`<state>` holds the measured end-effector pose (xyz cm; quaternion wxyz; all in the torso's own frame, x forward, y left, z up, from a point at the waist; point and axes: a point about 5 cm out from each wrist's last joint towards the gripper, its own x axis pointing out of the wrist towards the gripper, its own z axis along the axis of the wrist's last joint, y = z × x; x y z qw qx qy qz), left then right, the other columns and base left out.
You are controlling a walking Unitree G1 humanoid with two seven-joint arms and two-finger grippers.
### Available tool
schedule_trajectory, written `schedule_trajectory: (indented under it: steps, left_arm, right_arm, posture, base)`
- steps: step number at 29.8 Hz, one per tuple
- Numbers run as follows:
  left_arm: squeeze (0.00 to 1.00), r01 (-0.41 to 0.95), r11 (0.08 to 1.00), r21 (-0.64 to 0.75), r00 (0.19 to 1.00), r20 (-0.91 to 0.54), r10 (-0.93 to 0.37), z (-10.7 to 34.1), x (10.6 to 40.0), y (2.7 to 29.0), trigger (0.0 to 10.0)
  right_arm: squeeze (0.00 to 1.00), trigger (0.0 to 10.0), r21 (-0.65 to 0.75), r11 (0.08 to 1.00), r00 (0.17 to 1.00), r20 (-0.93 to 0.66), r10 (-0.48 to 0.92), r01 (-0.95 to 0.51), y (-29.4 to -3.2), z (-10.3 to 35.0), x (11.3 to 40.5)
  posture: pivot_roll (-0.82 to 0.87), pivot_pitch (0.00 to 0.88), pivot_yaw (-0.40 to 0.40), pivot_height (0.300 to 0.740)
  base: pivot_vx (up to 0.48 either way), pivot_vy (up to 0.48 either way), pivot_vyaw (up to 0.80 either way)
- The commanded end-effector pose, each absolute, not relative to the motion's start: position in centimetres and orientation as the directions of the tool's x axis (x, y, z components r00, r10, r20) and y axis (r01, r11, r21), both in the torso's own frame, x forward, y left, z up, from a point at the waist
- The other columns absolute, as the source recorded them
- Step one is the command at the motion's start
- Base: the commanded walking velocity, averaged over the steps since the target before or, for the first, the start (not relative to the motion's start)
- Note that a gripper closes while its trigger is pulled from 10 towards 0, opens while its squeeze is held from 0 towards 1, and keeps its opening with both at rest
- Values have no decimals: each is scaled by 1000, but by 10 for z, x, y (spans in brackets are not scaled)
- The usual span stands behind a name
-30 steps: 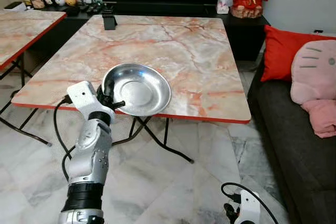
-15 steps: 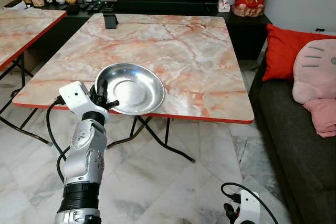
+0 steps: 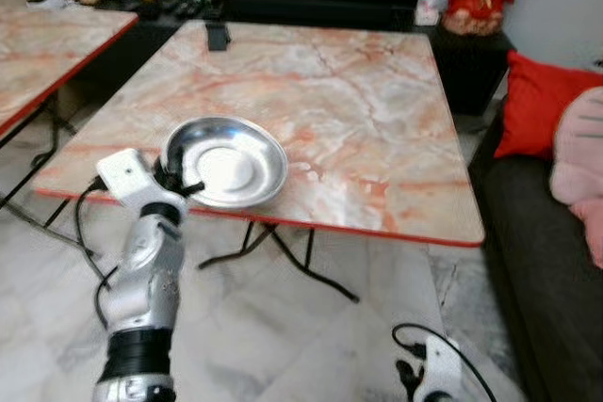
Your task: Setting the table
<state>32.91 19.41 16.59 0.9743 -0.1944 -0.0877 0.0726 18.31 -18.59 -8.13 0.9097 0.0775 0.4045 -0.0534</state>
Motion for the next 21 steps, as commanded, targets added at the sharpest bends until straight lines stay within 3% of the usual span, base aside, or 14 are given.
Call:
schedule_trajectory:
  steps: [1,4,7,10,21]
  left_arm:
    - [0,-59,915,-400,975,174,139,173,332,183,10000]
    - [0,-54,914,-402,975,177,136,174,332,181,10000]
    - [0,-51,914,-402,975,178,133,174,332,181,10000]
    - [0,-49,914,-402,975,179,131,174,332,181,10000]
    - [0,-80,921,-381,977,155,149,172,335,191,10000]
  right_arm:
    - [0,10000,82,980,658,-751,-60,182,-194,-82,180]
    - [0,10000,82,980,656,-752,-58,181,-194,-82,180]
    - [0,10000,86,980,655,-753,-55,182,-194,-82,180]
    - [0,10000,85,979,655,-753,-57,183,-194,-82,180]
    - [0,10000,81,980,660,-749,-59,180,-195,-81,181]
  posture:
    - [42,0,-24,740]
    - [44,0,-25,740]
    - [41,0,-25,740]
    - [41,0,-25,740]
    - [43,0,-26,740]
  base:
    - [390,0,0]
    - [389,0,0]
    - [321,0,-717]
    - [0,0,-731]
    - [0,0,0]
